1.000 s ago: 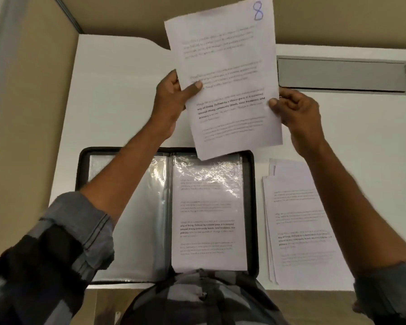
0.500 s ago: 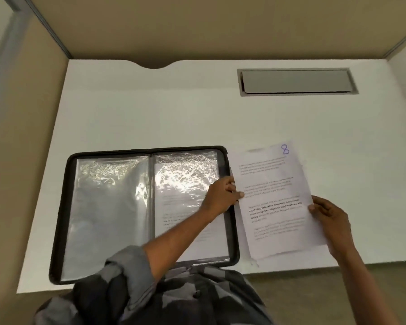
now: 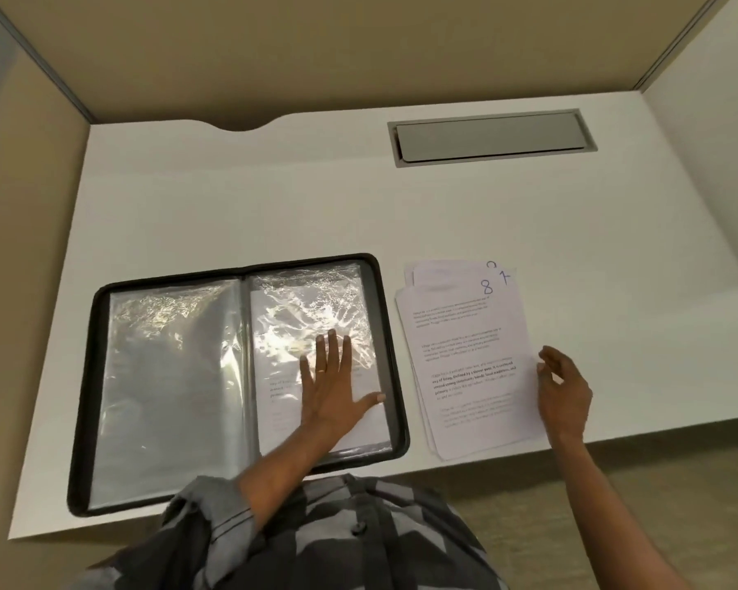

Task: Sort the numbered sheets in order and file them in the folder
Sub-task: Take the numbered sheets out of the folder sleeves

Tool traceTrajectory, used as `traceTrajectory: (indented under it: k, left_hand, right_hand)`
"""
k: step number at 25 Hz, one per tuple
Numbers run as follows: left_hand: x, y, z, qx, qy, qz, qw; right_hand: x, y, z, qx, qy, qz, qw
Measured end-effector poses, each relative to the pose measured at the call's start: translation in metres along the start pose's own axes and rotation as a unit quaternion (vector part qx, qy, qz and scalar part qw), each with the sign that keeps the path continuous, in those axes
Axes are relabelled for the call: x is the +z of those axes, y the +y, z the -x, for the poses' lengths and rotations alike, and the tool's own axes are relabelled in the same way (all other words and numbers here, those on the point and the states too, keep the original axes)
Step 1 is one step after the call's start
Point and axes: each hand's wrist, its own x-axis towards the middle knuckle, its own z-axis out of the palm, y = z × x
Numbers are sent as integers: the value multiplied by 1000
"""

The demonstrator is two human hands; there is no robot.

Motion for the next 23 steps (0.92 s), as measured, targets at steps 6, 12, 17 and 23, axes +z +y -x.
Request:
traceTrajectory:
  k: [6,12,17,23]
  left_hand:
    - [-9,-10,12,6,78,127,989]
    - [-67,-12,66,-22,191,365,911]
    - [-102,-49,117,-95,262,408,869]
    - [-120,-121,154,-229,357,402,812]
  right_hand:
    - [44,-33,33,-126,-57,-6,990]
    - [144,-103,123,-272,-341,-4,900]
    - [209,-176,194,-406,-496,-67,764]
    - [247,-194,238,-503,-544,13,671]
